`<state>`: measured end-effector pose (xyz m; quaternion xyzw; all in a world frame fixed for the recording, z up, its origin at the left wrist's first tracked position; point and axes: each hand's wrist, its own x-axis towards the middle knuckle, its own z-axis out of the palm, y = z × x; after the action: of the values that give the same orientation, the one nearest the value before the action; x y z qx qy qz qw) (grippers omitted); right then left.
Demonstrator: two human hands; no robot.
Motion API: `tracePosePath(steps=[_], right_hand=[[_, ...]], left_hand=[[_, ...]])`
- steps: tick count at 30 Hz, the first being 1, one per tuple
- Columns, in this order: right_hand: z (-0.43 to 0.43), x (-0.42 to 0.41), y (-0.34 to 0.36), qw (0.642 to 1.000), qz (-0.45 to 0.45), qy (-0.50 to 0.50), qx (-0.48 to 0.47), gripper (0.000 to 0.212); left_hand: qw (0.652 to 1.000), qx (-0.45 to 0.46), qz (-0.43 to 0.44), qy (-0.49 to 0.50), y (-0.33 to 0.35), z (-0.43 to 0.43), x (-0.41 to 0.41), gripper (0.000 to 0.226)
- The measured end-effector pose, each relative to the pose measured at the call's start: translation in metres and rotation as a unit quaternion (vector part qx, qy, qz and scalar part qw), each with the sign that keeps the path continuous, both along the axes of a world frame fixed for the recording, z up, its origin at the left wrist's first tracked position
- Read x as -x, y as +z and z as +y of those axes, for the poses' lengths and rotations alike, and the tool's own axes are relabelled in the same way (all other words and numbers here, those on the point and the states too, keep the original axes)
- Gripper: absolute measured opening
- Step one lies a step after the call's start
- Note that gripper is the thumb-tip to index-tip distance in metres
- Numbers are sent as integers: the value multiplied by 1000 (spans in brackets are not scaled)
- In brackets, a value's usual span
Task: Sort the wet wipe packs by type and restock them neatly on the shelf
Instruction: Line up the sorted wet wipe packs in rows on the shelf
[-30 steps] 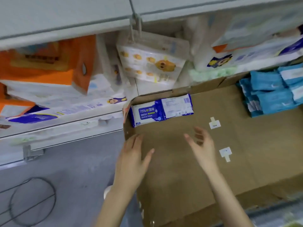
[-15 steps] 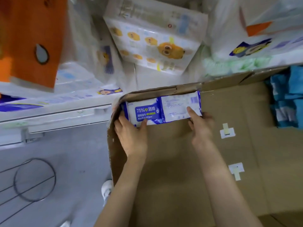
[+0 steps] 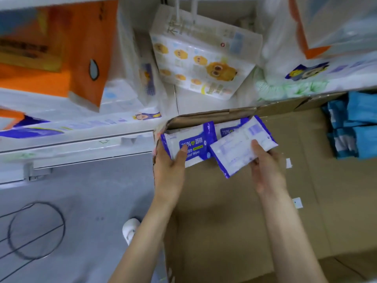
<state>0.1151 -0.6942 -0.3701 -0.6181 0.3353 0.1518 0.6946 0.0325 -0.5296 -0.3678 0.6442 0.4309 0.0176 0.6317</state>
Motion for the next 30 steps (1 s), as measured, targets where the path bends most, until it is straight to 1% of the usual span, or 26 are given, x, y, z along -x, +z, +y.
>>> tracePosePath(steps=[1, 2, 3, 4, 6, 9, 12, 15, 17, 18, 20, 22, 24, 25, 27, 30], right_hand=[[-2, 9, 14, 999, -15, 39, 31, 24], [-1, 20, 30, 995, -25, 80, 55, 19], [3, 32, 45, 990, -32, 116, 68, 14], [11, 45, 60, 986, -37, 145, 67, 12], [38, 76, 90, 981, -63, 179, 52, 10], [79, 121, 128, 969, -138, 198, 48, 9], [116, 163, 162, 959, -187, 207, 52, 10], [163, 208, 190, 942, -221, 246, 61, 11], [195, 236, 207, 925, -254, 273, 73, 29], [209, 249, 215, 916, -265, 295, 63, 32], [234, 271, 232, 911, -247, 330, 7, 25], [257, 293, 249, 900, -225, 369, -60, 33], [277, 312, 258, 889, -225, 387, -92, 38], [286, 319, 263, 888, -219, 390, -104, 40], [303, 330, 270, 877, -207, 419, -107, 52], [319, 342, 278, 863, -204, 450, -110, 48]], left_hand=[[1000, 15, -13, 6, 9, 6, 12, 38], [999, 24, -24, 8, 20, 12, 24, 32], [999, 30, -34, 5, 31, 18, 37, 22], [998, 36, -46, -2, 44, 24, 49, 15], [995, 67, -67, -14, 73, 34, 76, 15], [986, 136, -100, 2, 114, 56, 119, 13], [967, 200, -152, 39, 156, 89, 167, 19], [948, 246, -195, 45, 190, 122, 211, 31], [942, 253, -214, 52, 207, 142, 237, 44], [939, 254, -226, 56, 216, 152, 249, 47], [934, 248, -252, 55, 232, 169, 271, 49], [931, 239, -271, 52, 247, 183, 290, 44], [928, 234, -283, 62, 257, 194, 307, 41], [925, 234, -289, 73, 262, 199, 313, 41], [918, 235, -305, 95, 271, 208, 326, 43], [907, 244, -323, 113, 282, 220, 343, 36]])
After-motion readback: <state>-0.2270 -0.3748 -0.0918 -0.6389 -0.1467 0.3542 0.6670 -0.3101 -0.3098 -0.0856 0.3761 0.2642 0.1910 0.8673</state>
